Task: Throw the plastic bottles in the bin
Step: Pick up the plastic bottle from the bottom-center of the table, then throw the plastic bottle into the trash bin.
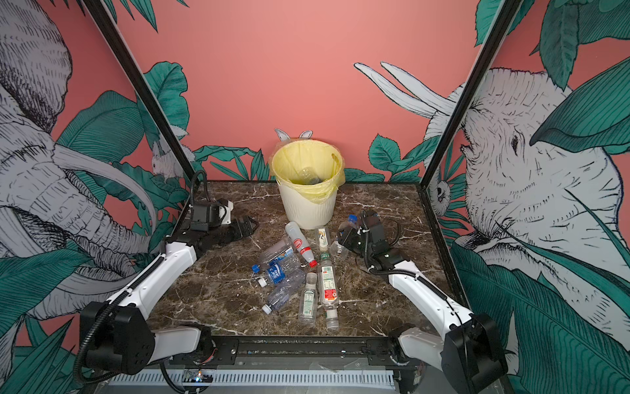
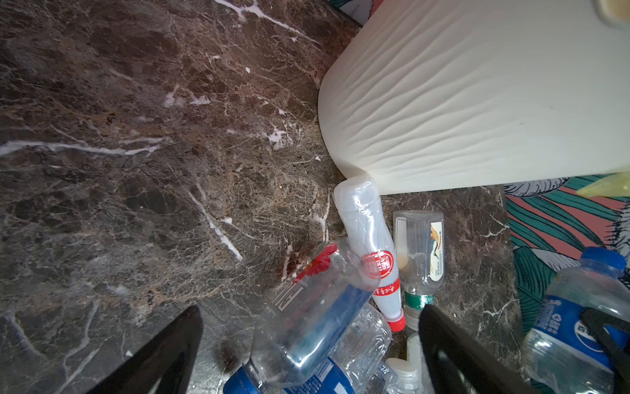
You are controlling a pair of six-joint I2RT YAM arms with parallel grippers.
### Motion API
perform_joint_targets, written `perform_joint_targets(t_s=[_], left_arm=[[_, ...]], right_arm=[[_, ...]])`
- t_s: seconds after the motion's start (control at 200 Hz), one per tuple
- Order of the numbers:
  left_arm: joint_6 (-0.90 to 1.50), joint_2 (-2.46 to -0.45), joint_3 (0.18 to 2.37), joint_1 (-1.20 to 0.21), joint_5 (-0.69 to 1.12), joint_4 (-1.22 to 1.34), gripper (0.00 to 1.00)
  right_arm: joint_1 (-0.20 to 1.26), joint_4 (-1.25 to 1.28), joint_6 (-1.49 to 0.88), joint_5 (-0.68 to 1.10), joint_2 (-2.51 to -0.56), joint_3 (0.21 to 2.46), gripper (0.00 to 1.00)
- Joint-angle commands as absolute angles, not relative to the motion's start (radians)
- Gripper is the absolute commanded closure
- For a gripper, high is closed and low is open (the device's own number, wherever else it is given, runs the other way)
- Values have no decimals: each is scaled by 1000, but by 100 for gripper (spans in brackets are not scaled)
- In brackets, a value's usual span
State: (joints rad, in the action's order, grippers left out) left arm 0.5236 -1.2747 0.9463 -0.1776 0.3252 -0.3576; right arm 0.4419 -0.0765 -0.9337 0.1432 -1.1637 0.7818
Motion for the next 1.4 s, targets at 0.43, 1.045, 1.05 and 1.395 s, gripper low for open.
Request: perform_joint_targets(t_s=[0.43,1.045,1.05,1.395], left_arm=[[531,-1262,945,-172,350,-372,1],[536,-1269,932,-170,359,-362,1],[536,-1269,931,-170,359,-361,1],[539,-1255,917,-170,365,-356,1]], right_arm=[[435,276,-994,197,-1132,813,49],[435,381,-889,226,-1013,765,46],[435,380,-887,226,-1014,767,46],[436,147,-761,278,-1396,1387,46]])
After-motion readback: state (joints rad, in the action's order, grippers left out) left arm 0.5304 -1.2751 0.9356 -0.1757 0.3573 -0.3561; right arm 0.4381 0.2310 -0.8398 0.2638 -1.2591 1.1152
